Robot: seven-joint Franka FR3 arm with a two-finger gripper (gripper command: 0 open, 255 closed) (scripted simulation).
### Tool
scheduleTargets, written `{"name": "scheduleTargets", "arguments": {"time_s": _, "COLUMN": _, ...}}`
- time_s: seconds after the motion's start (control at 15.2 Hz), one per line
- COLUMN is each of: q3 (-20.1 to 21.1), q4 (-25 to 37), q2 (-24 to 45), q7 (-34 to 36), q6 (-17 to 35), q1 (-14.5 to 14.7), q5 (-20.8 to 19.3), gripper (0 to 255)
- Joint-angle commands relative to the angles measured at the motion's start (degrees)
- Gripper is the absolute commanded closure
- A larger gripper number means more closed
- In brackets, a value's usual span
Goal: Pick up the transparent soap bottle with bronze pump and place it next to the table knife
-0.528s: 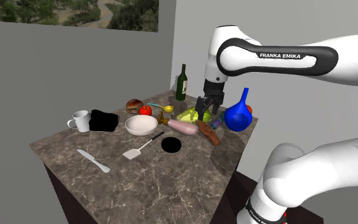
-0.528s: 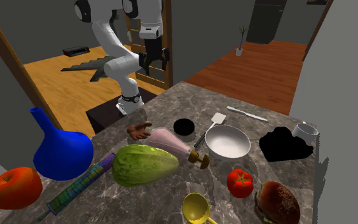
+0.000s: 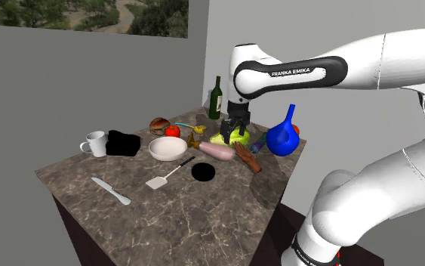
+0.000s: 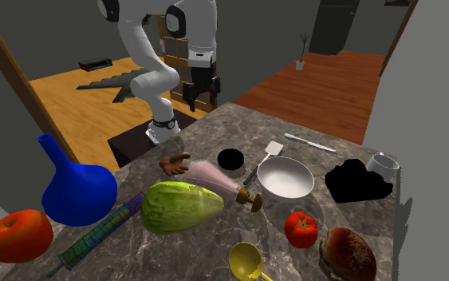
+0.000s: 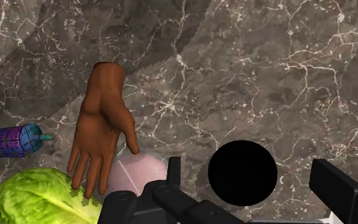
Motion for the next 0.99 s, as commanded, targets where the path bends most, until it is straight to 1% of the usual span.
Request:
{"name": "scheduleTargets", "arguments": {"time_s": 0.0, "q3": -0.5, "q4": 1.8, "q2": 4.4, "q7": -1.4, "q6": 2.3, "q1": -0.1, "q5": -1.2, "gripper": 0}}
{"name": "scheduleTargets", "arguments": {"time_s": 0.46, "q3": -1.7, "q4": 10.4, "q2": 20.6, "q7": -5.3, "q6": 8.8, "q1": -0.5, "q5": -4.7, "gripper": 0}}
{"name": "scheduleTargets", "arguments": {"time_s": 0.92, "q3": -2.3, "q4": 22.3, "q2": 36.8, "q7": -8.7, "q6": 12.3, "q1": -0.9, "q5": -7.5, "gripper": 0}}
